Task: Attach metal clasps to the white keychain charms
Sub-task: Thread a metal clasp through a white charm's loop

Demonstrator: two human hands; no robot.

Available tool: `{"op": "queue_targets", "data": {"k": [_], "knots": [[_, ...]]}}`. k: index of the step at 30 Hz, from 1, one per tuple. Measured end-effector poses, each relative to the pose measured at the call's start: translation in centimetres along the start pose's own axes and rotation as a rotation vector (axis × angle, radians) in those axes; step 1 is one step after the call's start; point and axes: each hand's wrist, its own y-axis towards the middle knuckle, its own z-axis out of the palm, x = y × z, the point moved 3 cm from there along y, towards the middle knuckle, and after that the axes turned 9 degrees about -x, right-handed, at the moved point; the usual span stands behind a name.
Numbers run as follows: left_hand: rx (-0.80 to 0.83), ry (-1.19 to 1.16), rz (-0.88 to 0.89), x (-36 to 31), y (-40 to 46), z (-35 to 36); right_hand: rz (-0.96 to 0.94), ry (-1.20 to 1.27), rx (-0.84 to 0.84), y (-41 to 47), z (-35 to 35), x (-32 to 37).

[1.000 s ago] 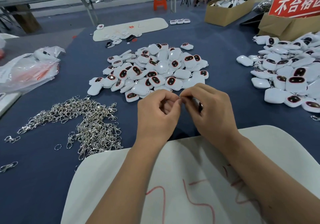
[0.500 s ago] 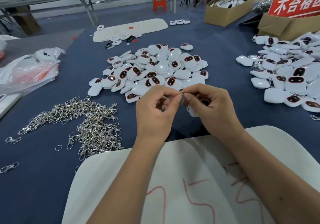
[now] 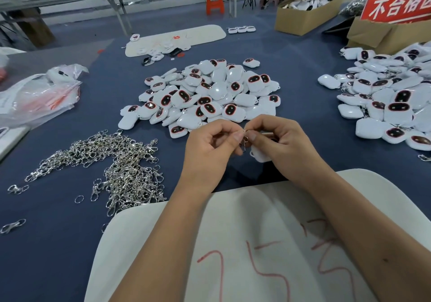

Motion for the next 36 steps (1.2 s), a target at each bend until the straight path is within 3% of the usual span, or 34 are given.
{"op": "queue_targets", "data": {"k": [17,27,36], "knots": [[0.096,0.192,0.006,0.4,-0.1,-0.6,-0.036,-0.145,0.011,0.0,0.0,0.0],[0.021,0.429,0.219,0.5,-0.1,-0.6,-0.359,-0.479,-0.130,-0.5,0.4,0.8],[0.027,0.488,0.345,0.0,-0.2,-0.6,-0.492,-0.618,-0.159,-0.7,0.4,1.4]]}}
